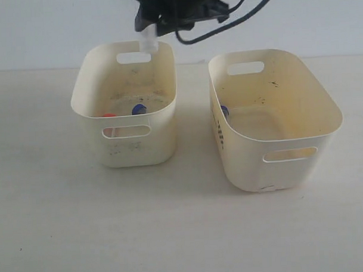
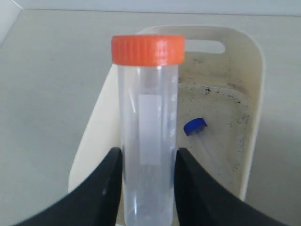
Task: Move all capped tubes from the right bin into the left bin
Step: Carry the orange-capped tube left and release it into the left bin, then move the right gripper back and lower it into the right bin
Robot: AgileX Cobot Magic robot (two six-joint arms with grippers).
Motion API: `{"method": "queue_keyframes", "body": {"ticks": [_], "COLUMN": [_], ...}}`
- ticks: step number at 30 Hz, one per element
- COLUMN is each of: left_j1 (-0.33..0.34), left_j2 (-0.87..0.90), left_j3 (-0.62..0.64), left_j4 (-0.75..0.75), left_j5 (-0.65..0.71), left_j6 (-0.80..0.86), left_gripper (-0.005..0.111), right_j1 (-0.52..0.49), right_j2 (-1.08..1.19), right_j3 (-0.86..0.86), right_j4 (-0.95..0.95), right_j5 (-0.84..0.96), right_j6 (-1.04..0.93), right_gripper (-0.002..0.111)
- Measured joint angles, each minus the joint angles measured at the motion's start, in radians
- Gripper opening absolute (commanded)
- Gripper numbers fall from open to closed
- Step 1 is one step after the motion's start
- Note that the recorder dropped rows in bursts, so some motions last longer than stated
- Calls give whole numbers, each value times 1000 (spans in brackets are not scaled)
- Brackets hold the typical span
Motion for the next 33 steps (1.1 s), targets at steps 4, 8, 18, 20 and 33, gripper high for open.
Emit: {"method": "queue_keyframes", "body": {"ticks": [4, 8, 18, 20, 33], "left_j1": [0, 0, 0, 0, 0], "left_j2": [0, 0, 0, 0, 0], "left_j3": [0, 0, 0, 0, 0], "left_j4": [0, 0, 0, 0, 0], "left_j5": [0, 0, 0, 0, 0], "left_j6": [0, 0, 0, 0, 0], "left_gripper": [4, 4, 4, 4, 4], "right_j1": [44, 53, 46, 18, -381], "right_j2": [87, 135, 126, 72, -23], "right_j3": [0, 2, 7, 7, 50], "right_j4": [0, 6, 6, 4, 177], "right_j5": [-92, -132, -131, -102, 405], "right_j6": [2, 2, -4, -50, -349], "right_gripper": [24, 84, 14, 1, 1]}}
